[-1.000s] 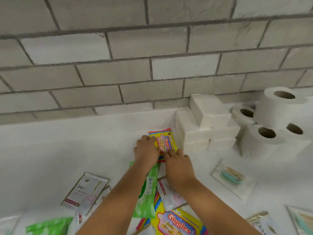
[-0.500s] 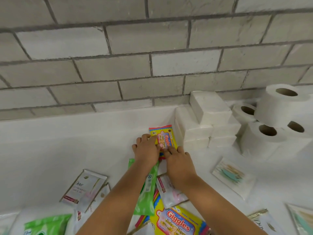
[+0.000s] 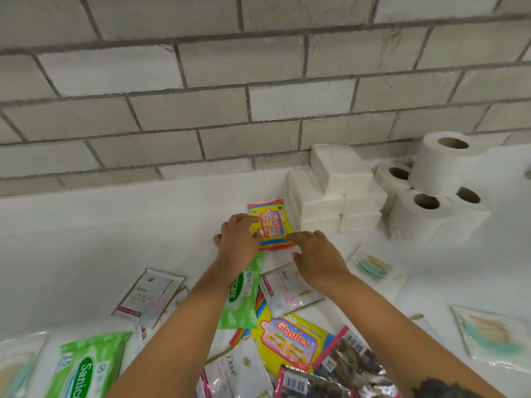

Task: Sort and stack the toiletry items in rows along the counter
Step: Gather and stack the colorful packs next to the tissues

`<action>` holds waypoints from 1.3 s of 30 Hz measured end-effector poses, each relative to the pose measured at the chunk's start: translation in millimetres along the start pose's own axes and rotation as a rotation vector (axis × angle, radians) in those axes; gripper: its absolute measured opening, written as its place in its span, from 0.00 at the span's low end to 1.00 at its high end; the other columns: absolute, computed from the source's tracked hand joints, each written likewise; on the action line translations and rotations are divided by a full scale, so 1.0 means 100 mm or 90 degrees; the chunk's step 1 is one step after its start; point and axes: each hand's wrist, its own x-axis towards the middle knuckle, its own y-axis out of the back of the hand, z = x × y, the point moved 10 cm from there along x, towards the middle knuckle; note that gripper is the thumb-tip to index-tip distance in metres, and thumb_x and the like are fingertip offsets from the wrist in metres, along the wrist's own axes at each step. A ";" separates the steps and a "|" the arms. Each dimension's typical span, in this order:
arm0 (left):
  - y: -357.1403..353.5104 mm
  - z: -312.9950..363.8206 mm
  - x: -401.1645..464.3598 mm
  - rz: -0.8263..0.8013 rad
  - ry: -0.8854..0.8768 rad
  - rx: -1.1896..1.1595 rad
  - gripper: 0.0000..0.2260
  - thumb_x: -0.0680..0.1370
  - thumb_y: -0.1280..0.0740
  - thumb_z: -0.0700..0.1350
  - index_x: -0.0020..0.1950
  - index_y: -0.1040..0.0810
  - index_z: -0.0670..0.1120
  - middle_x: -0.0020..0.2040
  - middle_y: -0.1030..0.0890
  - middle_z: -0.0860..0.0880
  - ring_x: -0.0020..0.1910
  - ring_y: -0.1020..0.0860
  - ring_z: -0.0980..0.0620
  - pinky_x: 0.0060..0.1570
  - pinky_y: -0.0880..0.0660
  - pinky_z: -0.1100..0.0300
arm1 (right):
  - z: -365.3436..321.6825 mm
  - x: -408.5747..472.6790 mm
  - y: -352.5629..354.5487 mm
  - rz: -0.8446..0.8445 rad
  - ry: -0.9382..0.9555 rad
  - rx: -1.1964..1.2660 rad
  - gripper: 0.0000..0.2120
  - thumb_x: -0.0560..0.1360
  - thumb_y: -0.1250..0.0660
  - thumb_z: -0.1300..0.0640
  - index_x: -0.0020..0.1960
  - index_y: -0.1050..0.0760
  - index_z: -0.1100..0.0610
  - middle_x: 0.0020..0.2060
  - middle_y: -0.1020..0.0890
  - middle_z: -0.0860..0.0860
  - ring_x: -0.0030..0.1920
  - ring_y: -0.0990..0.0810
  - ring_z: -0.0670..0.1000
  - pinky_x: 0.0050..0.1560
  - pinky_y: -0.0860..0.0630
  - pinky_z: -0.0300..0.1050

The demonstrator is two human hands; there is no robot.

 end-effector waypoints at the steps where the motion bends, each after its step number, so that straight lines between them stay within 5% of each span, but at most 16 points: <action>1: 0.02 0.01 -0.07 0.005 -0.003 -0.015 0.17 0.78 0.38 0.47 0.67 0.28 0.54 0.69 0.32 0.52 0.68 0.35 0.48 0.62 0.40 0.52 | 0.02 -0.07 0.04 0.002 -0.005 -0.001 0.21 0.77 0.41 0.61 0.69 0.32 0.47 0.61 0.25 0.47 0.61 0.32 0.51 0.57 0.29 0.46; 8: 0.08 0.13 -0.57 0.017 -0.021 -0.059 0.15 0.76 0.35 0.47 0.62 0.26 0.57 0.67 0.31 0.55 0.67 0.33 0.51 0.61 0.39 0.54 | 0.15 -0.52 0.11 -0.045 -0.062 0.016 0.08 0.73 0.35 0.52 0.52 0.25 0.50 0.50 0.20 0.49 0.53 0.24 0.51 0.43 0.32 0.39; 12: 0.09 0.14 -0.78 0.007 -0.017 -0.065 0.14 0.77 0.36 0.45 0.61 0.25 0.57 0.67 0.30 0.54 0.67 0.32 0.51 0.60 0.39 0.54 | 0.12 -0.79 -0.07 -0.160 -0.098 0.018 0.12 0.67 0.30 0.46 0.43 0.29 0.50 0.42 0.23 0.49 0.45 0.25 0.51 0.38 0.32 0.41; 20: 0.17 0.03 -1.04 0.028 0.002 -0.068 0.15 0.77 0.37 0.43 0.62 0.25 0.54 0.67 0.30 0.53 0.66 0.31 0.51 0.57 0.37 0.55 | 0.05 -1.07 -0.39 -0.260 -0.104 -0.079 0.32 0.63 0.23 0.46 0.61 0.32 0.56 0.56 0.23 0.53 0.56 0.24 0.55 0.53 0.27 0.48; 28: 0.20 -0.15 -1.19 0.032 0.027 -0.102 0.13 0.76 0.36 0.42 0.59 0.23 0.53 0.64 0.26 0.48 0.61 0.26 0.47 0.62 0.30 0.49 | 0.04 -1.17 -0.44 -0.353 -0.084 -0.094 0.20 0.66 0.24 0.54 0.53 0.26 0.59 0.55 0.21 0.54 0.49 0.24 0.52 0.47 0.29 0.42; 34: 0.24 -0.20 -1.21 0.045 0.038 -0.101 0.14 0.77 0.38 0.41 0.61 0.23 0.52 0.64 0.25 0.48 0.61 0.26 0.48 0.62 0.31 0.52 | -0.02 -1.17 -0.39 -0.350 -0.070 0.096 0.22 0.63 0.22 0.64 0.45 0.33 0.52 0.48 0.25 0.50 0.45 0.24 0.51 0.34 0.29 0.38; 37: 0.29 -0.23 -1.22 0.059 0.038 -0.140 0.14 0.78 0.39 0.41 0.62 0.23 0.49 0.62 0.24 0.46 0.61 0.25 0.48 0.58 0.31 0.58 | -0.07 -1.09 -0.31 -0.312 -0.023 0.105 0.22 0.61 0.22 0.64 0.40 0.34 0.47 0.46 0.24 0.48 0.45 0.24 0.50 0.37 0.28 0.39; 39: 0.31 -0.28 -1.21 0.069 0.050 -0.182 0.13 0.79 0.40 0.42 0.62 0.24 0.48 0.62 0.23 0.46 0.60 0.25 0.47 0.60 0.29 0.54 | -0.08 -1.03 -0.24 -0.289 -0.011 0.111 0.22 0.62 0.23 0.64 0.42 0.32 0.47 0.46 0.24 0.48 0.47 0.24 0.50 0.42 0.26 0.40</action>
